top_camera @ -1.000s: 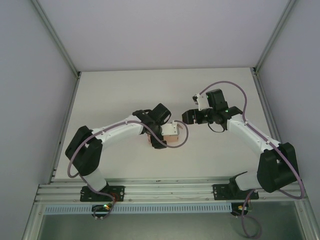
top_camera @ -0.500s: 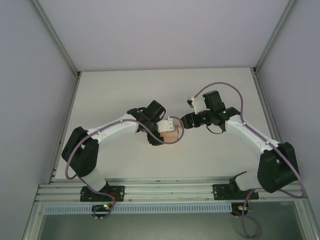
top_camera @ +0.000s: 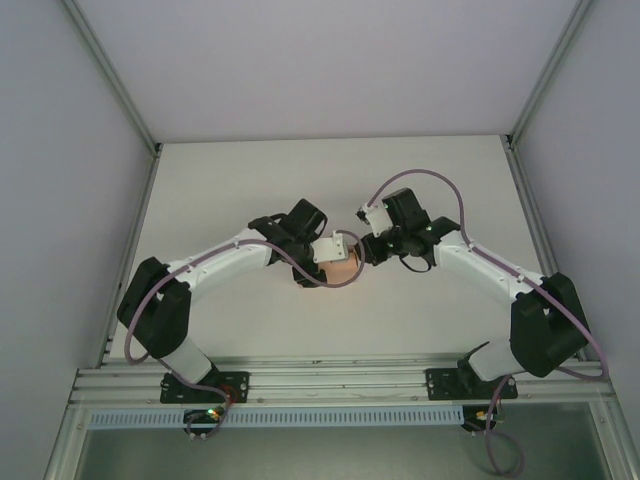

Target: Assemble paper box

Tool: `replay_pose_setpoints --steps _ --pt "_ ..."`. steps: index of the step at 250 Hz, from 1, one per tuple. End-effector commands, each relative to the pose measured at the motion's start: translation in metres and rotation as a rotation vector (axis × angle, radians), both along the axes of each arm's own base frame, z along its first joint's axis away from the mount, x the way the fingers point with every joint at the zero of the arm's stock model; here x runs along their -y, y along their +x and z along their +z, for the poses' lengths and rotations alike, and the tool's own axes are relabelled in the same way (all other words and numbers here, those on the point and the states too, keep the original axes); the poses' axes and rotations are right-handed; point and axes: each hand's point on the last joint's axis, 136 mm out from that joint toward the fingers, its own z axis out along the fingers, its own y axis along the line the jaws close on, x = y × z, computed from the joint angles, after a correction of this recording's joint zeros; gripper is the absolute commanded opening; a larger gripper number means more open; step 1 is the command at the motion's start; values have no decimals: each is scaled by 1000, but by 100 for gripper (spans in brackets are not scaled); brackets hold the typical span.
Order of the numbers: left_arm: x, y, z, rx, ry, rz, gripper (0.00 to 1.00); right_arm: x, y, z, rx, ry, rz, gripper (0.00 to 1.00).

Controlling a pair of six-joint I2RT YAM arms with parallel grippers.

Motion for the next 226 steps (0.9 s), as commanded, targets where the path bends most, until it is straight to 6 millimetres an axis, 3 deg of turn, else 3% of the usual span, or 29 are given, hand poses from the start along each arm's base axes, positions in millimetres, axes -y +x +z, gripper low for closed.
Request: replay_pose_setpoints --steps 1,60,132,226 --pt "-2 -2 -3 -25 -6 1 67 3 1 7 19 -4 -41 13" --pt "0 -1 -6 -37 -3 10 59 -10 -6 11 -70 61 -121 6" --pt "0 0 -8 -39 -1 18 52 -3 -14 15 -178 63 -239 3" --pt "2 3 -10 -41 2 27 52 5 -15 -24 -30 -72 -153 0"
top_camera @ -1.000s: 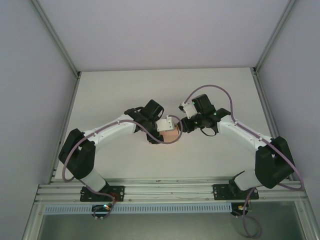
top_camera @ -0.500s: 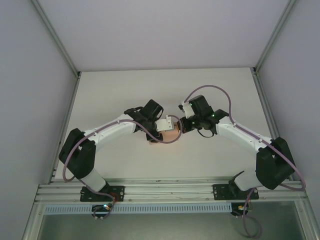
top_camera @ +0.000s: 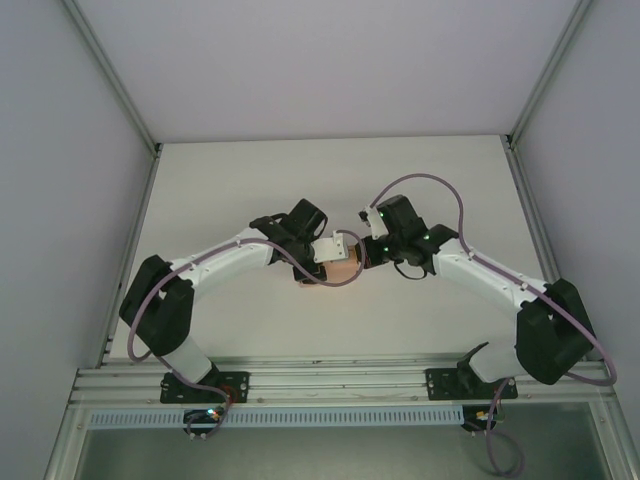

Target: Assemble paper box

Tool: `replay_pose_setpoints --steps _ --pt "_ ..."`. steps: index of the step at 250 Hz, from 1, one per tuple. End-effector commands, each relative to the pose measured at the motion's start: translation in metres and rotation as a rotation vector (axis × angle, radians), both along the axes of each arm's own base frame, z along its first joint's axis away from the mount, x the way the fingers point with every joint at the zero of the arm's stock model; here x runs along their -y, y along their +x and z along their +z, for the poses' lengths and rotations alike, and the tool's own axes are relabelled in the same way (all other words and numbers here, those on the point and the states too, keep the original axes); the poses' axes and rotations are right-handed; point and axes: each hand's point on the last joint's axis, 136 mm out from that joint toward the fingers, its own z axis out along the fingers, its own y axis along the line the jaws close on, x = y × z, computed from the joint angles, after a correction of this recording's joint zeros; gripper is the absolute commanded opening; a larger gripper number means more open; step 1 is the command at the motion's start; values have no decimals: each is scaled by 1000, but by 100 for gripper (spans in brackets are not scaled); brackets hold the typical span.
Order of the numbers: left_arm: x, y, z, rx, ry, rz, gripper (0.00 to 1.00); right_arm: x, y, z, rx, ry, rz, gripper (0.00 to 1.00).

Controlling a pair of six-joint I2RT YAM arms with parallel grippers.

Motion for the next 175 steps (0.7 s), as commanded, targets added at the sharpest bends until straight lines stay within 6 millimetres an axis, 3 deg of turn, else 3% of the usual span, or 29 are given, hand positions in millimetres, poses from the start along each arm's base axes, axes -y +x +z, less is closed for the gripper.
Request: replay_pose_setpoints --steps 1,26,35,96,132,175 --pt "0 2 -6 -27 6 26 52 10 -8 -23 12 -107 22 0" --pt "1 4 -3 -22 2 31 54 11 -8 -26 31 -136 27 0" --pt "2 3 -2 -21 0 33 55 11 -8 -16 64 -129 24 0" --pt "2 6 10 7 -28 50 72 13 -7 -17 116 -202 9 0" --pt "1 5 25 27 -59 77 99 15 -5 -15 119 -214 -21 0" --pt "-10 21 60 166 -122 276 100 15 -2 -14 113 -236 -54 0"
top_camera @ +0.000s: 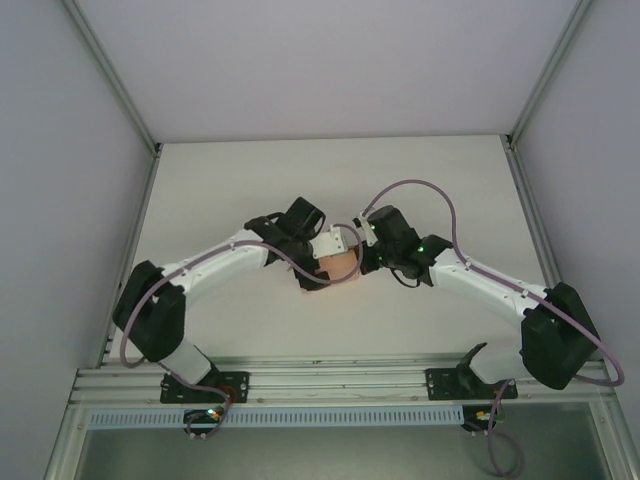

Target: Assemble paper box

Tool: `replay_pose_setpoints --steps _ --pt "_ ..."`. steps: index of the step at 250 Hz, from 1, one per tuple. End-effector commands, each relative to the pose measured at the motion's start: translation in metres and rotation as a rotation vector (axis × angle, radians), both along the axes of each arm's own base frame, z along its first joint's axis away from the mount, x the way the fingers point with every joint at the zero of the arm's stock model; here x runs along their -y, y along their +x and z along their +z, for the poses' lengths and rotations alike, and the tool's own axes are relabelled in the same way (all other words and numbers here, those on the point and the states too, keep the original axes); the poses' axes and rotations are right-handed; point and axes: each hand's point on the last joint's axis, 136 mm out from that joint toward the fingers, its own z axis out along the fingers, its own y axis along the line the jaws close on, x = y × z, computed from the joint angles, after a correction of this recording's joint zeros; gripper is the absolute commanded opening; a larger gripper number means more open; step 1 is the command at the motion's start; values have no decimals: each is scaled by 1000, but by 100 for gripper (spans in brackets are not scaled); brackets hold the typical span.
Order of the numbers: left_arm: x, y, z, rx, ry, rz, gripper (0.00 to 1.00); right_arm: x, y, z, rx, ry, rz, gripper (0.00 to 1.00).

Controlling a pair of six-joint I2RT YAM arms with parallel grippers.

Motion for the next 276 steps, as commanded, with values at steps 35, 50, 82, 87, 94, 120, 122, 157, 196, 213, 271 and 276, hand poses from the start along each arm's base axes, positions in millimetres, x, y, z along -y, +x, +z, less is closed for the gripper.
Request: replay_pose_setpoints --steps 35,50,82,87,94,120,122,157,196,213,271,276 --pt "-39 18 58 151 -106 447 100 10 -5 -17 -57 -103 -67 0" --pt "-54 13 59 128 -115 549 100 10 -5 -16 -53 -115 -78 0" --pt "-74 -5 53 53 -135 672 100 11 -6 -13 -53 -135 -113 0" --pt "-76 -8 52 41 -140 683 100 11 -6 -13 -55 -139 -121 0" --pt "-78 -11 51 25 -152 700 98 11 -6 -12 -58 -142 -130 0" --pt "-76 -21 49 -28 -208 712 88 10 -7 -14 -73 -146 -153 0" --pt "-76 -21 49 -30 -212 713 87 9 -8 -14 -73 -146 -152 0" --pt "-79 -22 47 -43 -234 714 63 4 -8 -15 -78 -131 -165 0" --pt "-82 -20 39 -74 -233 737 55 -2 -12 -17 -81 -128 -153 0" --pt "-78 -19 37 -87 -246 728 54 -4 -13 -17 -82 -129 -148 0" --pt "-76 -12 32 -113 -257 727 35 -9 -13 -16 -86 -126 -138 0" --pt "-76 -11 32 -115 -258 727 35 -10 -13 -16 -86 -125 -136 0"
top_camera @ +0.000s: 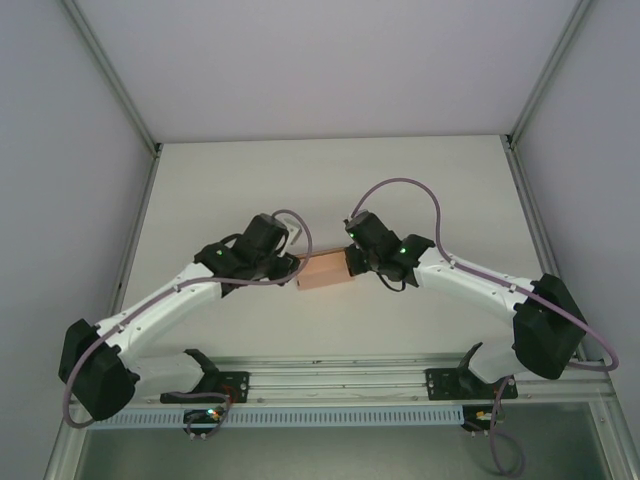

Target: Assemble paper box

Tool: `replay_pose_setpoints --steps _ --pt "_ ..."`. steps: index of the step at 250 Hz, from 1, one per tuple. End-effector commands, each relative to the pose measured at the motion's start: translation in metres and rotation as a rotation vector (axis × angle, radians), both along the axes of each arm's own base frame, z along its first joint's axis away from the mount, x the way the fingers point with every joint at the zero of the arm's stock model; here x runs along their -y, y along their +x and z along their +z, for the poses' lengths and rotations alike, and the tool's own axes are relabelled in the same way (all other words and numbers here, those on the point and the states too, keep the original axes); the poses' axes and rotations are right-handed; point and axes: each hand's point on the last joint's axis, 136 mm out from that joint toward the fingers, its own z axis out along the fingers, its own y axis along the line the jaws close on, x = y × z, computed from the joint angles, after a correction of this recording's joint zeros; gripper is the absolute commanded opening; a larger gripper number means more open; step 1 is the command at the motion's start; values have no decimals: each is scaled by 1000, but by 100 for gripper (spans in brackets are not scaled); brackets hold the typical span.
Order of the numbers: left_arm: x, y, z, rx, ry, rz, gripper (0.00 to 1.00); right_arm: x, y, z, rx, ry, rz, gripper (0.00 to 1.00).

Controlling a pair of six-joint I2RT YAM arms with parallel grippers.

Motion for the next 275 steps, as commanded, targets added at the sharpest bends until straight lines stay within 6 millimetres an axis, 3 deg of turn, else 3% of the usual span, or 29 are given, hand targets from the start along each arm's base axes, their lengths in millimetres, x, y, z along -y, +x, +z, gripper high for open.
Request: replay_pose_setpoints --steps 1,77,110,155,198,275 --pt "2 3 -4 -24 -26 1 35 2 -9 -15 -71 -45 -6 0" --pt "1 6 -11 -36 -33 7 35 -2 -10 -15 -76 -44 8 0" --pt "-3 11 -13 -28 -10 30 27 -2 -11 -15 -78 -46 10 0" --pt "3 6 -18 -60 -31 -2 27 -2 -11 -14 -77 -46 12 0" --pt "5 8 -12 -75 -54 25 1 -3 -11 -15 -78 -48 11 0" --pt "5 5 -14 -296 -214 282 0 -5 -14 -16 -35 -76 -68 0"
